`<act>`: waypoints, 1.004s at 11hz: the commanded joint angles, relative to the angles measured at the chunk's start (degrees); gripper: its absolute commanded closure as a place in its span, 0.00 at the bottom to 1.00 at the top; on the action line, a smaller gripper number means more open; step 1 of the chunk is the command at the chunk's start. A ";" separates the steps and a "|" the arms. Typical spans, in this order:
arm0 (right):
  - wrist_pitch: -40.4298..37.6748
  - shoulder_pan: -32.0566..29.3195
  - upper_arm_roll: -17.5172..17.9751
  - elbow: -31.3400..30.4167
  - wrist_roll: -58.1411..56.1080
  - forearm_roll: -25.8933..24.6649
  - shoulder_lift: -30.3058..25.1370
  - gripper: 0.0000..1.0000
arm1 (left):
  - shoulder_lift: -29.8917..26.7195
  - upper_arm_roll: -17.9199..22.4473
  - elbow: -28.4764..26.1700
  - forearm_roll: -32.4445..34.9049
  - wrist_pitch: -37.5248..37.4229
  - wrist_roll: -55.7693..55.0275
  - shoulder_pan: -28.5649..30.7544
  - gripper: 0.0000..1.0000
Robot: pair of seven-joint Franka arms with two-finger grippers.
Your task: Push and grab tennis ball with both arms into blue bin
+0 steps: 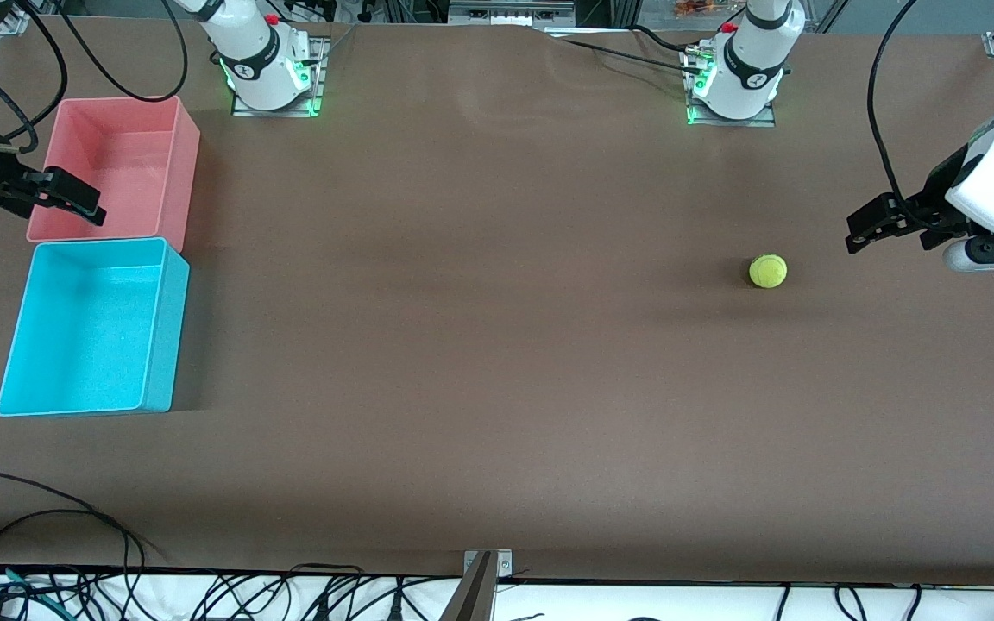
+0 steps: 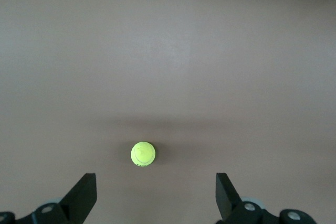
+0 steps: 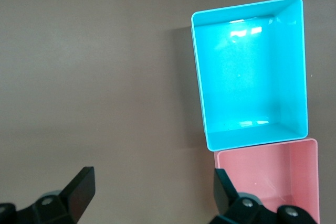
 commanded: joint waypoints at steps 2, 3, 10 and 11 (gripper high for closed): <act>-0.42 -0.14 -0.10 0.86 -0.79 0.68 -0.04 0.00 | 0.17 -0.22 0.91 0.53 -0.93 1.23 0.37 0.00; -0.50 -0.14 -0.10 0.86 -0.70 0.77 -0.04 0.00 | 0.17 -0.22 0.65 0.53 -1.10 1.40 0.37 0.00; -0.50 -0.14 -0.19 0.86 -0.70 0.60 -0.13 0.00 | 0.53 -0.22 -1.97 3.07 -3.74 22.61 1.85 1.00; -0.42 -0.14 -0.10 0.86 -0.35 0.68 -0.13 0.00 | 0.61 -0.22 -2.08 3.87 -3.48 29.46 2.30 1.00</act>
